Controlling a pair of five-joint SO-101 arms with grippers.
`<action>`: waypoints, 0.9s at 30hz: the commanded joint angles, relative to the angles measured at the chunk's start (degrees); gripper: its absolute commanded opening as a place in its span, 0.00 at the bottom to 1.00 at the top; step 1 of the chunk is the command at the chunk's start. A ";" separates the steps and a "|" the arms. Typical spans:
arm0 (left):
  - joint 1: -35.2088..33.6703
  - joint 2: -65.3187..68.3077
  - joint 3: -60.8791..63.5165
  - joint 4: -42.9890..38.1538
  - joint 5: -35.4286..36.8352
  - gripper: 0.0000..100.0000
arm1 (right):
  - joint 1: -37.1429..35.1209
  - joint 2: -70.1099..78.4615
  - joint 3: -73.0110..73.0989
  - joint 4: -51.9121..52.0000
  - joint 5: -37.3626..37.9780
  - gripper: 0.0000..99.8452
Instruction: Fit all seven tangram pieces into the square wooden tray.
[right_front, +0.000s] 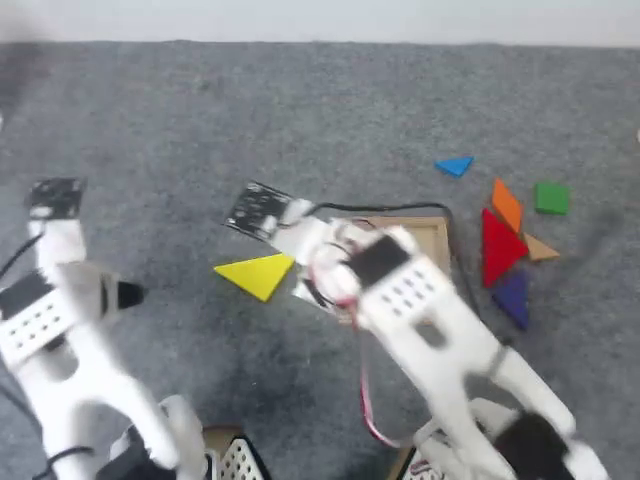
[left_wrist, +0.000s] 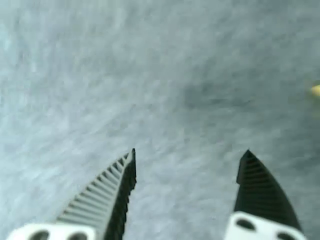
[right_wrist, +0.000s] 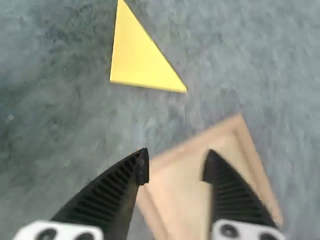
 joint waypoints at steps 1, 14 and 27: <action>-8.26 -2.46 0.13 -3.78 -1.41 0.32 | -0.84 10.51 -7.91 -3.82 3.87 0.28; -28.31 22.68 -25.71 -8.09 -3.43 0.32 | -3.65 33.98 -25.67 0.84 36.75 0.26; -31.82 48.18 -56.48 5.45 -3.52 0.32 | -8.75 44.18 -40.09 11.91 36.66 0.34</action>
